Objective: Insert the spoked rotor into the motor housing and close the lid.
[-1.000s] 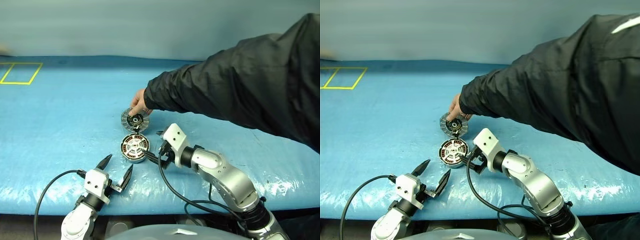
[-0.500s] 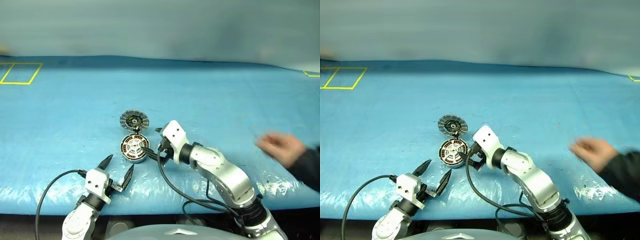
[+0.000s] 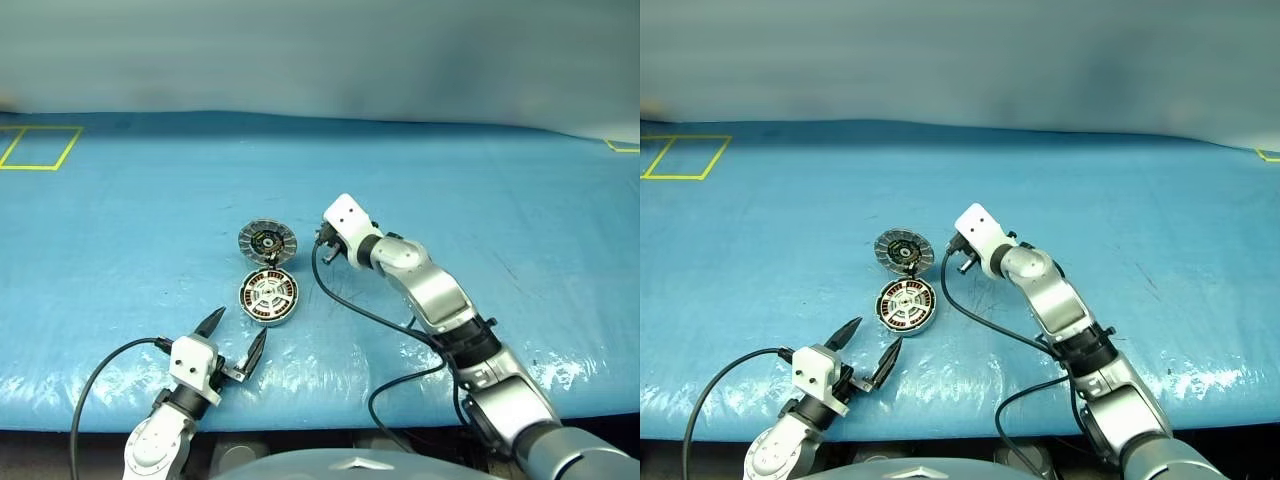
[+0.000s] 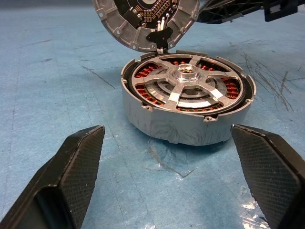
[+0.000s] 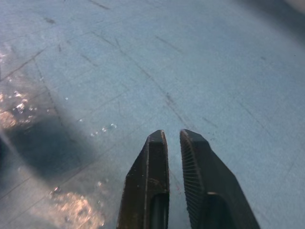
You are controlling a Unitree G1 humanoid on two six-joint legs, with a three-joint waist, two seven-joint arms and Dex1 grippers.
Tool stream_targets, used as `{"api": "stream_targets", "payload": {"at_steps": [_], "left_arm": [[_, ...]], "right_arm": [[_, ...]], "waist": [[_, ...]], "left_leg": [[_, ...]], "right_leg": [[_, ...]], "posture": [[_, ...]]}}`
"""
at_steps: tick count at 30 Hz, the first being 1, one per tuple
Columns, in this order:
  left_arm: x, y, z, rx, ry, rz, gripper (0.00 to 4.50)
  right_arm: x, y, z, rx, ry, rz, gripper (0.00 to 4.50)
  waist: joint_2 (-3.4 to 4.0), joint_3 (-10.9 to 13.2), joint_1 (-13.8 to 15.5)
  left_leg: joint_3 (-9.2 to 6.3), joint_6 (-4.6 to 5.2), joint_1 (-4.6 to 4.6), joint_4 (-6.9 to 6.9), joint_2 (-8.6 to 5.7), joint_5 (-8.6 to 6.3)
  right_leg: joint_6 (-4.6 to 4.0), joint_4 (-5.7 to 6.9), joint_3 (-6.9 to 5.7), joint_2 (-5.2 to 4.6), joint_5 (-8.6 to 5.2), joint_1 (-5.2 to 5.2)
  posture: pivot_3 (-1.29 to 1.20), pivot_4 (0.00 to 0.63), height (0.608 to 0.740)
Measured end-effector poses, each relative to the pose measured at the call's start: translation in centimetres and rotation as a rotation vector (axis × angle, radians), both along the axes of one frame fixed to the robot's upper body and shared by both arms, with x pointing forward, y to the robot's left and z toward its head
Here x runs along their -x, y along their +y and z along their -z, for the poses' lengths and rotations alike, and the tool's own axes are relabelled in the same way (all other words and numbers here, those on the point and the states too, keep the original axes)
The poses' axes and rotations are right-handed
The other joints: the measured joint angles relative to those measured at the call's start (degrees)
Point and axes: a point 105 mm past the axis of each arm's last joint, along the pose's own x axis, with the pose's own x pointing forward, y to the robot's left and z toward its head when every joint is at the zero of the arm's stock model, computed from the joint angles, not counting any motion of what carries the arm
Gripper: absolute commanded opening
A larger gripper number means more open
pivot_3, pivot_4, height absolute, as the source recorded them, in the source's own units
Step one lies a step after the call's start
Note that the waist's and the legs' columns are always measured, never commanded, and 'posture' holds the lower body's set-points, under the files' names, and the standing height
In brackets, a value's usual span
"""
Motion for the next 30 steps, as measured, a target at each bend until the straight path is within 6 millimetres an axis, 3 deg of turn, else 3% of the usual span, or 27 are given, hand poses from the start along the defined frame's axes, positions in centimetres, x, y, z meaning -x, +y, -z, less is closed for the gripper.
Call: {"api": "stream_targets", "payload": {"at_steps": [5,10,18,30], "left_arm": [[0.0,0.0,0.0,0.000,0.001,-0.004,4.50],[0.2,0.1,0.2,0.002,0.009,-0.019,4.50],[0.5,0.2,0.6,0.000,0.023,-0.056,4.50],[0.7,-0.3,0.6,0.007,0.019,-0.053,4.50]], "right_arm": [[-0.9,2.4,-0.4,-0.112,0.097,-0.135,0.02],[-0.4,4.1,-0.2,-0.216,0.276,-0.283,0.02],[1.0,5.7,1.3,-0.383,0.590,-0.382,0.02],[3.9,7.2,-0.1,-0.439,0.686,-0.628,0.02]], "waist": [[0.04,0.02,-0.15],[0.05,0.03,-0.28],[0.10,0.06,-0.50],[0.13,0.08,-0.60]], "left_leg": [[-0.01,0.00,0.01,-0.03,0.00,0.00],[-0.02,0.00,0.03,-0.03,0.00,0.00],[-0.01,0.00,0.02,-0.05,0.00,0.00],[-0.01,0.00,0.01,-0.05,0.00,0.00]], "right_leg": [[-0.03,0.01,-0.01,0.00,0.01,0.01],[-0.04,0.04,-0.01,0.01,0.02,0.01],[-0.05,0.06,-0.01,0.02,0.01,-0.02],[-0.04,0.07,-0.01,0.02,0.00,-0.05]], "posture": [[0.00,0.150,0.740],[0.00,0.150,0.740],[0.00,0.150,0.740],[0.00,0.150,0.740]]}}
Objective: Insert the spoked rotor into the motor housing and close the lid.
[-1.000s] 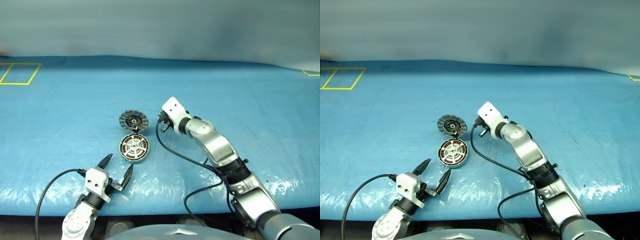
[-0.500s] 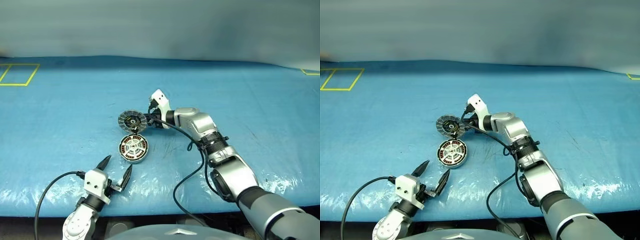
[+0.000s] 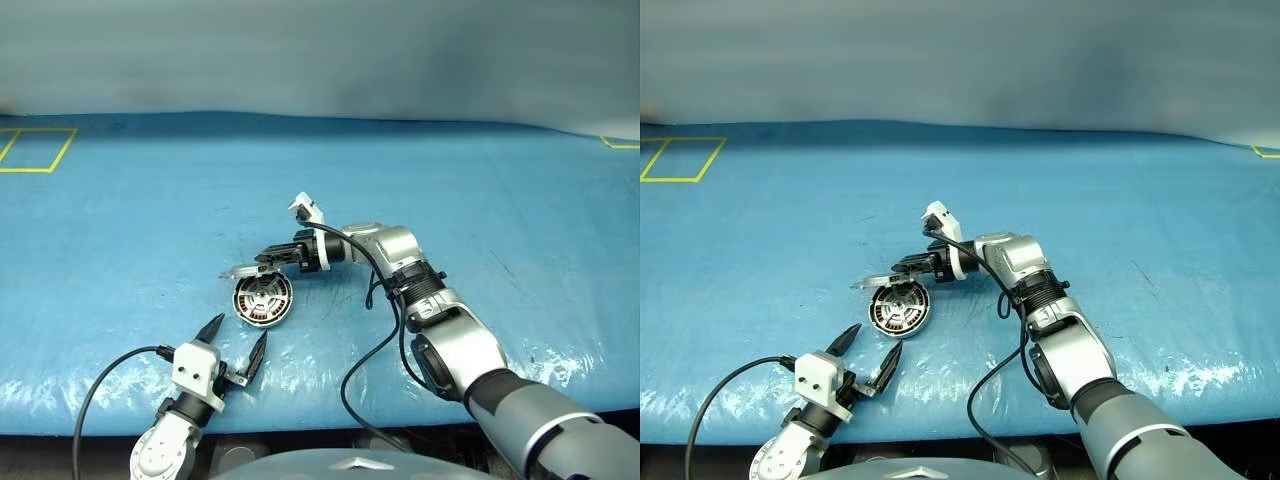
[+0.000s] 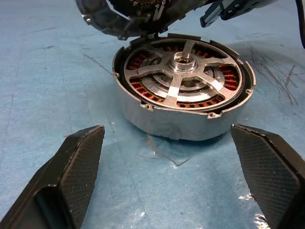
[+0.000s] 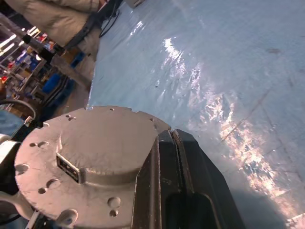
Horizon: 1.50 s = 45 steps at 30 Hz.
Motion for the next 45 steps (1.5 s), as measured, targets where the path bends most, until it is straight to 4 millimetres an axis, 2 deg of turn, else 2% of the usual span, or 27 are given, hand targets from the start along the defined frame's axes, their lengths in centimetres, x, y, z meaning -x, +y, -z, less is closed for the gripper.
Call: {"api": "stream_targets", "payload": {"at_steps": [3,6,10,14,17,19,23,28,32,39,45], "left_arm": [[0.0,0.0,0.0,0.001,-0.002,0.001,4.50],[-0.1,-0.1,-0.1,0.002,-0.004,0.003,4.50],[-0.1,-0.4,-0.4,0.008,-0.014,0.012,4.50],[-0.1,-0.6,-0.5,0.011,-0.011,0.014,4.50],[-0.1,-0.6,-0.5,0.010,-0.005,0.013,4.50],[-0.2,-0.6,-0.6,0.010,-0.003,0.014,4.50],[-0.4,-0.7,-0.8,0.010,-0.010,0.018,4.50],[-0.4,-0.7,-0.8,0.010,-0.010,0.019,4.50],[-0.4,-0.7,-0.8,0.011,-0.011,0.018,4.50],[-0.4,-0.7,-0.8,0.017,-0.015,0.015,4.50],[-0.3,-0.8,-0.4,0.019,-0.003,0.018,4.50]], "right_arm": [[1.0,0.1,-0.1,0.023,-0.047,-0.074,0.02],[1.3,0.2,0.8,0.056,-0.098,-0.075,0.02],[-0.4,0.4,1.1,0.117,-0.229,0.075,0.02],[-1.7,0.6,-0.2,0.166,-0.388,0.213,0.02],[-1.7,1.2,-1.7,0.209,-0.507,0.278,0.02],[-1.2,2.1,-2.4,0.235,-0.542,0.308,0.02],[1.2,4.6,-3.9,0.254,-0.591,0.275,0.02],[5.6,6.3,-3.7,0.329,-0.642,0.070,0.02],[7.4,6.5,-2.9,0.370,-0.661,-0.016,0.02],[7.6,5.4,-1.7,0.435,-0.648,-0.038,0.02],[6.9,3.5,-0.2,0.504,-0.598,-0.018,0.02]], "waist": [[0.00,-0.01,0.03],[0.00,-0.01,0.03],[0.00,-0.01,0.03],[0.00,-0.01,0.05],[0.01,-0.01,0.01],[0.01,-0.01,0.01],[0.00,-0.01,0.11],[-0.01,-0.02,0.22],[-0.02,-0.02,0.21],[-0.03,-0.03,0.19],[-0.03,-0.03,0.19]], "left_leg": [[0.00,0.00,0.00,0.00,0.00,0.00],[0.00,0.00,0.01,0.02,0.00,0.00],[0.00,-0.02,0.01,0.04,0.00,0.01],[0.00,-0.03,-0.02,0.01,0.00,0.01],[0.00,-0.03,-0.03,-0.05,0.00,0.01],[-0.01,-0.03,-0.02,-0.06,0.01,0.02],[-0.01,-0.03,-0.03,-0.03,0.01,0.02],[-0.02,-0.03,-0.02,0.00,0.01,0.02],[-0.02,-0.04,-0.02,0.01,0.02,0.02],[-0.02,-0.04,-0.02,0.01,0.02,0.02],[-0.02,-0.04,-0.02,0.01,0.02,0.02]], "right_leg": [[0.04,0.00,0.00,0.00,-0.02,0.01],[0.06,0.01,0.00,0.00,-0.04,0.00],[0.08,0.02,0.00,0.00,-0.03,0.00],[0.07,0.03,0.00,0.00,-0.03,-0.04],[0.01,0.03,0.01,0.00,-0.02,-0.08],[-0.03,0.07,0.00,0.00,-0.02,-0.10],[-0.03,0.07,-0.01,0.00,-0.03,-0.07],[0.01,0.07,-0.02,-0.01,-0.07,-0.07],[0.08,0.06,-0.03,-0.01,-0.12,-0.07],[0.08,0.07,-0.03,-0.01,-0.12,-0.08],[0.08,0.06,-0.04,-0.01,-0.12,-0.08]], "posture": [[0.00,0.150,0.740],[0.00,0.150,0.740],[0.00,0.150,0.740],[0.00,0.150,0.740],[0.00,0.150,0.740],[0.00,0.150,0.740],[0.00,0.150,0.740],[0.00,0.150,0.740],[0.00,0.150,0.740],[0.00,0.150,0.740],[0.00,0.150,0.740]]}}
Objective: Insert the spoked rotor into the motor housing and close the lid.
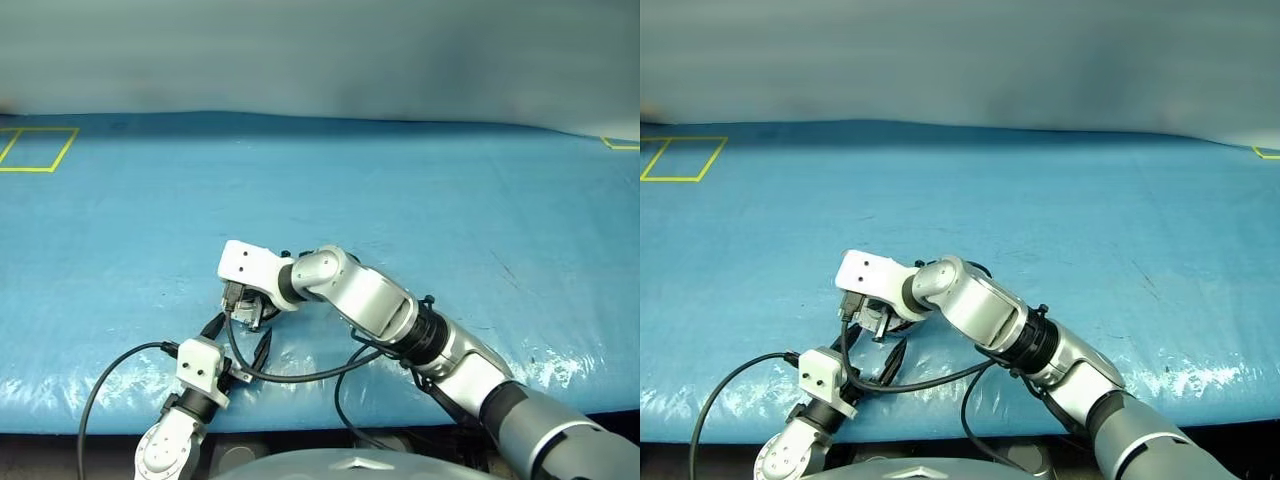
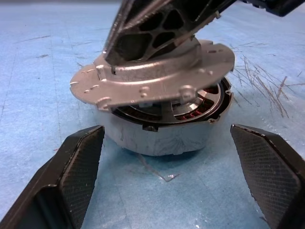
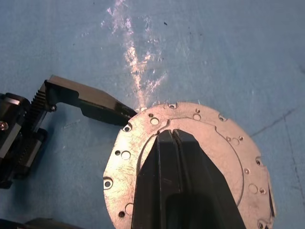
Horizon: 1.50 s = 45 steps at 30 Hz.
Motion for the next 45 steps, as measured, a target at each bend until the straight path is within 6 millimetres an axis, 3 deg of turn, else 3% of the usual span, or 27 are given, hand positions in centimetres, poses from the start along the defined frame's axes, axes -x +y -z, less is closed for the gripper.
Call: {"api": "stream_targets", "payload": {"at_steps": [11,13,16,19,23,30,31,36,45], "left_arm": [[-0.3,0.1,0.3,-0.002,-0.002,0.009,4.50],[-0.3,0.1,0.3,-0.005,-0.005,0.011,4.50],[-0.4,0.2,0.2,-0.008,-0.009,0.012,4.50],[-0.4,0.4,0.2,-0.016,-0.008,0.018,4.50],[-0.3,0.8,0.3,-0.030,-0.001,0.015,4.50],[-0.5,0.5,-0.3,-0.039,-0.007,0.047,4.50],[-0.5,0.5,-0.3,-0.041,-0.006,0.050,4.50],[-0.5,0.5,-0.1,-0.042,0.007,0.056,4.50],[-0.3,0.6,0.0,-0.038,0.015,0.045,4.50]], "right_arm": [[0.5,-1.7,0.2,-0.042,0.044,0.020,0.02],[0.7,-2.0,-0.9,-0.186,0.075,0.028,0.02],[0.7,-2.1,-4.3,-0.390,-0.013,0.025,0.02],[0.6,-3.2,-6.1,-0.506,-0.049,0.074,0.62],[0.7,-4.4,-3.4,-0.461,-0.073,0.152,1.93],[1.3,-3.5,-0.2,-0.449,-0.043,0.158,4.29],[1.4,-3.4,0.0,-0.447,-0.033,0.151,4.46],[1.7,-2.7,0.5,-0.422,0.000,0.063,4.46],[0.3,-1.9,0.9,-0.395,-0.019,-0.071,4.46]], "waist": [[-0.04,-0.03,0.15],[-0.06,-0.03,0.32],[-0.05,-0.02,0.11],[-0.06,-0.04,0.16],[-0.06,-0.04,0.32],[-0.08,-0.03,0.15],[-0.08,-0.03,0.18],[-0.08,-0.03,0.24],[-0.08,-0.03,0.24]], "left_leg": [[0.00,0.00,0.00,0.01,-0.01,0.00],[-0.01,0.00,-0.05,0.01,-0.02,0.00],[0.00,0.00,-0.02,-0.01,0.00,0.00],[-0.02,0.00,0.01,-0.01,0.01,0.00],[-0.01,0.00,-0.02,0.00,-0.02,0.00],[0.02,0.00,0.03,0.07,0.00,0.00],[0.02,0.00,0.04,0.09,0.00,0.00],[0.01,0.00,0.04,0.07,0.01,0.00],[0.01,0.00,0.04,0.05,0.00,0.00]], "right_leg": [[0.08,-0.01,0.00,0.00,-0.04,0.03],[0.10,-0.04,0.00,0.00,-0.05,0.01],[0.14,-0.04,0.00,0.00,-0.07,0.01],[0.13,-0.04,-0.02,0.01,-0.08,0.05],[0.13,-0.07,0.00,-0.01,-0.08,0.04],[-0.04,-0.06,0.02,0.00,-0.18,0.10],[-0.04,-0.07,0.02,0.00,-0.18,0.12],[-0.02,-0.06,0.01,0.00,-0.16,0.11],[0.16,-0.07,0.01,0.00,-0.06,0.11]], "posture": [[0.00,0.150,0.740],[0.00,0.150,0.740],[0.00,0.150,0.740],[0.00,0.150,0.740],[0.00,0.150,0.740],[0.00,0.150,0.740],[0.00,0.150,0.740],[0.00,0.150,0.740],[0.00,0.150,0.740]]}}
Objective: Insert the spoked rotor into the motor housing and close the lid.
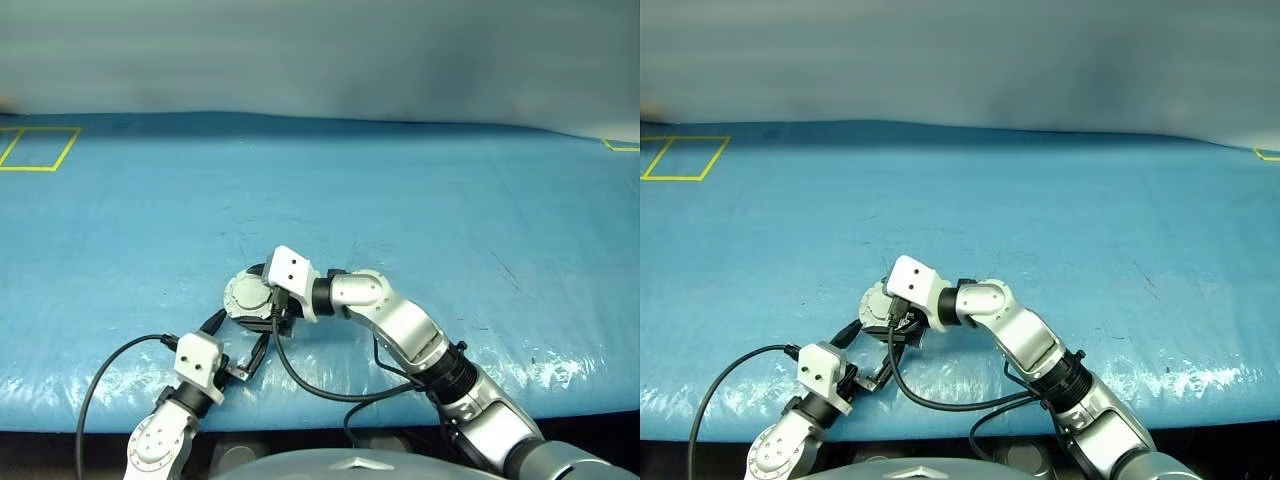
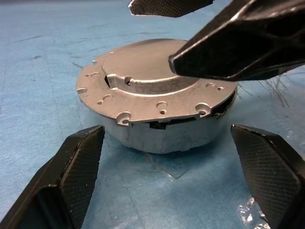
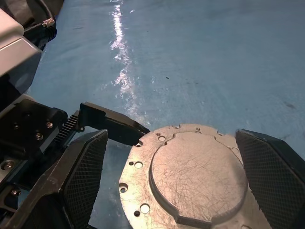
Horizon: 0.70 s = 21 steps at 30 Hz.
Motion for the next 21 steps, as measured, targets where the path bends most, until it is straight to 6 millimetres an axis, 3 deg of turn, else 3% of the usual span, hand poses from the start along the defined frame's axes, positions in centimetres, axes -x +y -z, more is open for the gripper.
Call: {"api": "stream_targets", "payload": {"at_steps": [9,21], "left_arm": [[0.7,0.4,0.4,0.003,0.017,-0.037,4.50],[1.2,0.6,0.5,0.008,0.019,-0.068,4.50]], "right_arm": [[-0.6,0.3,1.1,0.041,0.005,-0.085,4.46],[-2.0,0.5,1.8,0.056,0.013,-0.037,4.46]], "waist": [[0.00,0.00,0.00],[0.01,0.00,0.00]], "left_leg": [[0.00,0.00,0.01,0.01,0.00,0.00],[0.00,0.00,0.02,0.00,0.00,0.00]], "right_leg": [[0.00,0.00,0.00,0.00,0.00,0.01],[0.00,0.01,0.00,0.00,0.00,0.01]], "posture": [[0.00,0.150,0.740],[0.00,0.150,0.740]]}}
